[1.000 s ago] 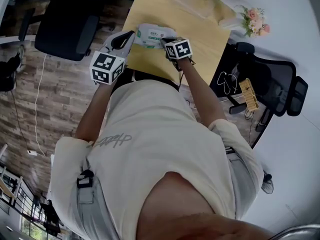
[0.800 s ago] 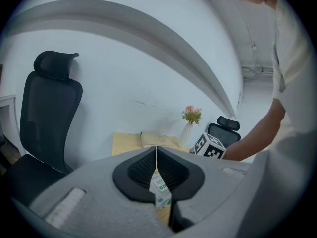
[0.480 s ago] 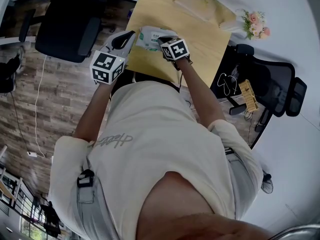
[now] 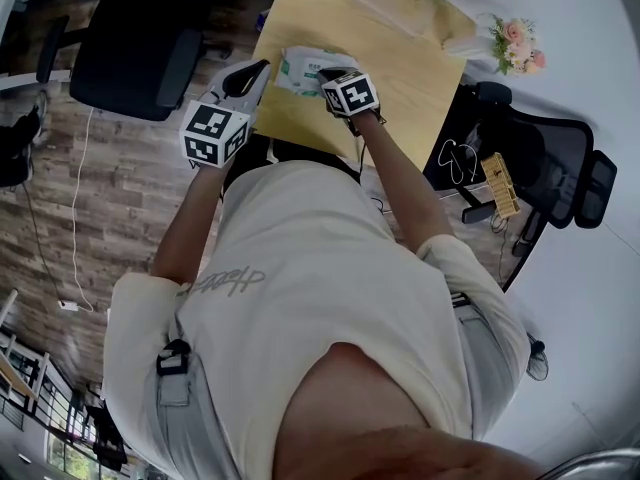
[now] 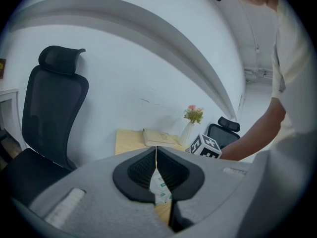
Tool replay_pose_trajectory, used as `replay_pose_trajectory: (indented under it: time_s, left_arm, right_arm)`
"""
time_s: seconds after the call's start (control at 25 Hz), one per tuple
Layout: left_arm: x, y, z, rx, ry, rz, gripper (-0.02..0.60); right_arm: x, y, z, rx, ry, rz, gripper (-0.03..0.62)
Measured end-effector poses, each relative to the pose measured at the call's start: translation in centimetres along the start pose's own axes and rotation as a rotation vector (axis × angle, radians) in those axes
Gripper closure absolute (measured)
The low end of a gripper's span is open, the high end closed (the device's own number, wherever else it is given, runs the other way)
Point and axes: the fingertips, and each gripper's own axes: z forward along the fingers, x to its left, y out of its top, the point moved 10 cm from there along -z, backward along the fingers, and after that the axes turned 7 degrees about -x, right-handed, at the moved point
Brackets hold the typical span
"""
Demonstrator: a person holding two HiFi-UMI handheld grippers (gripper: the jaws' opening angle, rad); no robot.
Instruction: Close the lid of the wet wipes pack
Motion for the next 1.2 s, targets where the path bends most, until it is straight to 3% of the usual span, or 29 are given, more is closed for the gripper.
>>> replay_pose_trajectory:
  time_s: [0.12,0.28,0.44,0.56,0.88,1.2]
  left_arm:
    - [-0.3,0.5,0.1,-0.005,-0.012,0.011,0.565]
    - [-0.8,2.3,0.5,-0.023,-0.037,0.036,0.565]
    - [-1.6,5.8,1.2,-0.074,-0.063,0.102,0.565]
    - [-2.6,8.6,1.7,-0.118,-0.087,0.16,0.565]
    - [-6.6,15.6,3.1,-0.216,-0.195,0.297,0.565]
    - [-10.1,20.7,4.7,-0.276,-0.274,0.419,0.565]
  right_arm:
    - [-0.2,0.1,-0.2,-0.027,0.014,0.03,0.591]
    - [-0.6,-0.2,-2.3,-0.155,0.031,0.103,0.592]
    - [-1.0,-0.1,-7.2,-0.271,0.016,0.117,0.592]
    - [-0.9,1.1,-12.4,-0.421,-0.002,0.092,0.592]
    - [0.0,5.3,-26.8,-0.821,-0.147,0.049,0.592]
    - [0.3,7.5,-35.5,-0.989,-0.296,-0.11,0.592]
